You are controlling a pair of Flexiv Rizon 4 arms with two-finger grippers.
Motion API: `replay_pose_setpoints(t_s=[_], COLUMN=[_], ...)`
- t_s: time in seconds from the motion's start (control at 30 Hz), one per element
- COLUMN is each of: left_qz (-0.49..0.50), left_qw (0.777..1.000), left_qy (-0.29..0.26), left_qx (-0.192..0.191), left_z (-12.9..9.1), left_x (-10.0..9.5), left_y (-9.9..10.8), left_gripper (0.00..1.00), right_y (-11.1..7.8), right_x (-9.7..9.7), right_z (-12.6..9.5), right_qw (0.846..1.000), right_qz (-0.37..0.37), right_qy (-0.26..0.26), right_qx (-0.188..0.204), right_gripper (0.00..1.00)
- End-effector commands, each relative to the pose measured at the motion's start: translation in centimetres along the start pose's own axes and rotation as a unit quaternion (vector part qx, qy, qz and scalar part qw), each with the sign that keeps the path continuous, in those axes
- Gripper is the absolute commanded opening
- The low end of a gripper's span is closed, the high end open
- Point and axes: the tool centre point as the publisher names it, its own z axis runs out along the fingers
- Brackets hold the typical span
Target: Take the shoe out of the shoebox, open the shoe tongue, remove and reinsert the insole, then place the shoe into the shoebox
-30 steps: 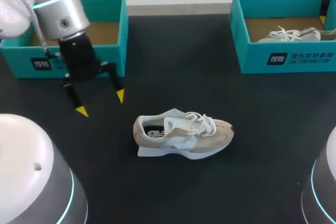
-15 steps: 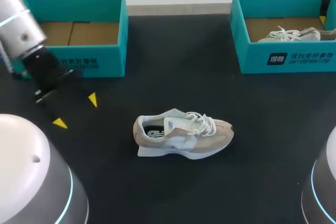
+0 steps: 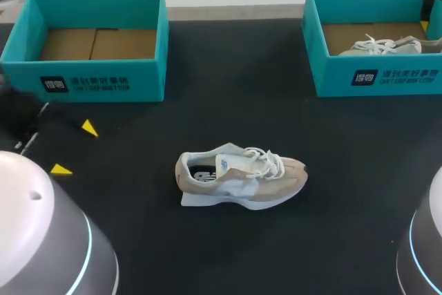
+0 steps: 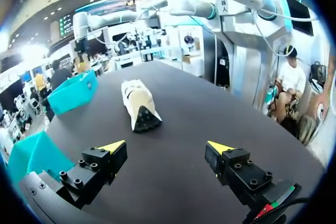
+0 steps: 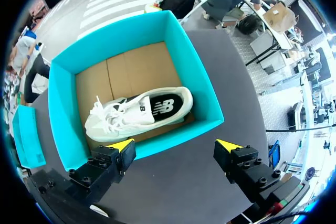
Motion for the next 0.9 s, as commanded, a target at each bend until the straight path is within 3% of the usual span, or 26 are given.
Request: replay_pose_setpoints(t_s=[0.03,0.3,0.47,0.57,0.7,0.9], left_qz=[-0.088,-0.142,-0.158,-0.160,-0.152,-0.134], left_qw=[0.967,0.948,0.942,0.949,0.964,0.975], left_qy=[-0.223,-0.270,-0.280,-0.259,-0.214,-0.175], left_qx=[0.086,0.091,0.096,0.085,0.045,0.027], left_z=[0.4,1.3,1.5,1.4,0.7,-0.1], left_x=[1.1,2.4,3.0,2.9,2.6,2.2], left_y=[1.4,4.4,4.8,4.4,3.3,2.4], left_gripper=[1.00,1.00,1.00,1.00,1.00,1.00], right_y=[0.0,0.0,0.0,0.0,0.0,0.0], right_x=[0.0,0.0,0.0,0.0,0.0,0.0], right_z=[0.0,0.0,0.0,0.0,0.0,0.0], right_qw=[1.000,1.000,1.000,1.000,1.000,1.000], right_qz=[0.000,0.000,0.000,0.000,0.000,0.000], right_qy=[0.000,0.000,0.000,0.000,0.000,0.000], right_qx=[-0.001,-0.001,-0.001,-0.001,-0.001,-0.001], right_gripper=[1.00,1.00,1.00,1.00,1.00,1.00])
